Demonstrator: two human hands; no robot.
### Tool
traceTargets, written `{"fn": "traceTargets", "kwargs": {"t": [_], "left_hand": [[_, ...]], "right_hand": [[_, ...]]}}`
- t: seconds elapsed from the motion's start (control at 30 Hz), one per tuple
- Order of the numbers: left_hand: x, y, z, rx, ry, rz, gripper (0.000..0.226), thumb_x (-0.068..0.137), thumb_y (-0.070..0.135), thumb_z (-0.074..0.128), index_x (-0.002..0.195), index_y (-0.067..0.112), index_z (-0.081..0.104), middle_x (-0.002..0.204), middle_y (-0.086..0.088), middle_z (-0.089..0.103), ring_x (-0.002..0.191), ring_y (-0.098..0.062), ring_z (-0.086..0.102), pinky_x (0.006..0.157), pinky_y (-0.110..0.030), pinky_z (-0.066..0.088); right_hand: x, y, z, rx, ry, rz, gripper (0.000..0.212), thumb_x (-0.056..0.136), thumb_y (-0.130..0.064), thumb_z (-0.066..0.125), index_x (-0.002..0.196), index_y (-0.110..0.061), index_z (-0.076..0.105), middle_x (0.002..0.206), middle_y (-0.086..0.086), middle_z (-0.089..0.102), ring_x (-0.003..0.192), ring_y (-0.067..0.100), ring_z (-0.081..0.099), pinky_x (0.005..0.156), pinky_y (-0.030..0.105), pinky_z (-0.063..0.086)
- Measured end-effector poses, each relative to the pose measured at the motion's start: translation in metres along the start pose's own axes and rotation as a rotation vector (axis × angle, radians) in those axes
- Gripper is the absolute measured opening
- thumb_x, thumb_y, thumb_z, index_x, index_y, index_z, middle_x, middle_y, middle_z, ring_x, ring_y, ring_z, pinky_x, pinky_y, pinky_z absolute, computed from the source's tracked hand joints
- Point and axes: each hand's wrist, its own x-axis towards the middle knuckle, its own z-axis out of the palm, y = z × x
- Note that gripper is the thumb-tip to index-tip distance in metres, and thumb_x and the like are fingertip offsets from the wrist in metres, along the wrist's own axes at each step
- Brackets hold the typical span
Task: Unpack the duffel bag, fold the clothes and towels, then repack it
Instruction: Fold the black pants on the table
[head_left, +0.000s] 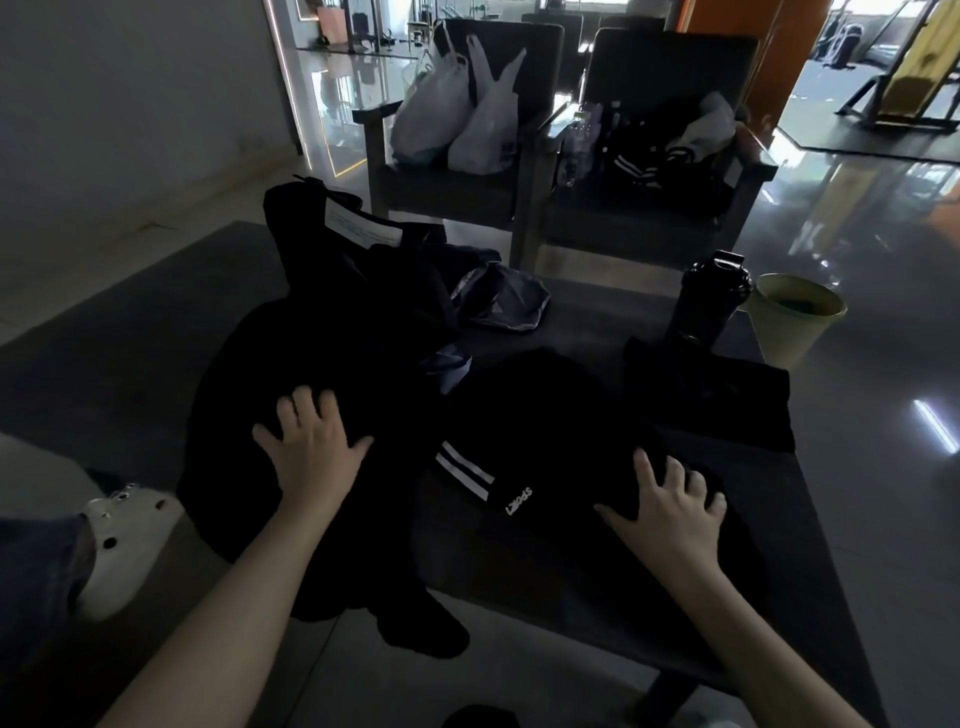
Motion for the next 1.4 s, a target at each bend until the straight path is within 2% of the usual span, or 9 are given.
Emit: {"fn": "traceTargets", "kwargs": {"t": [0.23,0.43,0.53,0.77,1.03,1.13,1.23,1.33,1.4], "left_hand": [[-0.02,-0.03,0.007,-0.269,-0.286,-0.408,0.122,0.071,0.076,0.057,0.151,0.014,-0.01,0.157,-0.018,-0.006,0.141,-0.041,0.007,0.106,-0.065,0.02],[-0.022,-0.034,0.01,-0.341,-0.287,-0.325,0.037,0.101,0.019,0.041,0.133,0.001,0.044,0.105,-0.018,0.06,0.084,-0.028,0.058,0.066,-0.035,0.049],[-0.014,-0.039,-0.01,-0.282,-0.355,-0.189,0.022,0.099,0.008,0.04,0.088,0.008,0.059,0.079,-0.006,0.056,0.067,-0.018,0.052,0.055,-0.029,0.042],[0.027,-0.02,-0.098,-0.326,-0.178,-0.16,0.014,0.094,0.006,0.039,0.087,0.006,0.051,0.083,-0.007,0.052,0.068,-0.022,0.049,0.056,-0.032,0.038],[0.121,0.025,-0.191,-0.675,0.178,-0.152,0.042,0.094,0.001,0.035,0.134,-0.005,0.044,0.14,-0.025,0.045,0.13,-0.037,0.042,0.106,-0.035,0.032],[0.143,0.043,-0.2,-0.84,0.248,-0.072,0.049,0.094,0.002,0.033,0.143,0.006,0.037,0.147,-0.017,0.04,0.136,-0.03,0.036,0.111,-0.029,0.025],[0.152,0.059,-0.186,-0.876,0.133,0.081,0.053,0.1,0.013,0.038,0.151,0.015,0.022,0.151,-0.012,0.034,0.138,-0.027,0.032,0.11,-0.026,0.022],[0.157,0.062,-0.144,-0.656,-0.129,0.185,0.072,0.095,0.028,0.053,0.152,0.015,0.011,0.155,-0.01,0.022,0.143,-0.029,0.022,0.114,-0.036,0.021],[0.155,0.059,-0.111,-0.315,-0.258,0.204,0.079,0.094,0.04,0.051,0.153,0.021,0.002,0.161,-0.001,0.001,0.147,-0.024,0.004,0.117,-0.05,0.012]], "right_hand": [[-0.003,-0.008,-0.001,0.035,-0.012,0.003,0.099,0.074,-0.08,0.043,0.15,-0.029,0.006,0.153,0.011,0.019,0.14,0.035,0.019,0.111,0.055,0.019],[-0.009,-0.01,0.004,-0.046,0.022,-0.032,0.094,0.078,-0.078,0.041,0.15,-0.029,0.005,0.151,0.01,0.021,0.138,0.034,0.022,0.11,0.055,0.022],[-0.009,-0.01,0.003,-0.042,0.03,-0.035,0.091,0.079,-0.076,0.041,0.15,-0.03,0.006,0.149,0.009,0.023,0.138,0.033,0.023,0.11,0.054,0.023],[-0.012,-0.012,0.001,-0.019,0.025,-0.036,0.089,0.08,-0.075,0.042,0.149,-0.03,0.007,0.149,0.008,0.024,0.138,0.033,0.023,0.111,0.054,0.022],[-0.015,-0.013,0.006,-0.078,0.024,-0.05,0.089,0.082,-0.075,0.039,0.151,-0.03,0.004,0.152,0.007,0.02,0.141,0.031,0.019,0.112,0.052,0.019],[-0.015,-0.015,0.005,-0.053,0.014,-0.041,0.091,0.072,-0.071,0.059,0.147,-0.025,0.032,0.143,0.014,0.041,0.132,0.039,0.037,0.104,0.061,0.03],[-0.009,-0.009,0.017,0.029,0.052,-0.056,0.081,0.063,-0.074,0.06,0.115,-0.012,0.067,0.104,0.024,0.065,0.093,0.049,0.062,0.073,0.069,0.046],[-0.008,-0.006,0.028,0.036,0.072,-0.069,0.093,0.084,-0.076,0.008,0.108,-0.012,0.07,0.098,0.024,0.066,0.087,0.049,0.064,0.069,0.068,0.046],[-0.006,-0.006,0.029,0.042,0.043,-0.07,0.091,0.085,-0.075,0.009,0.109,-0.011,0.07,0.099,0.024,0.066,0.088,0.049,0.064,0.07,0.067,0.046]]}}
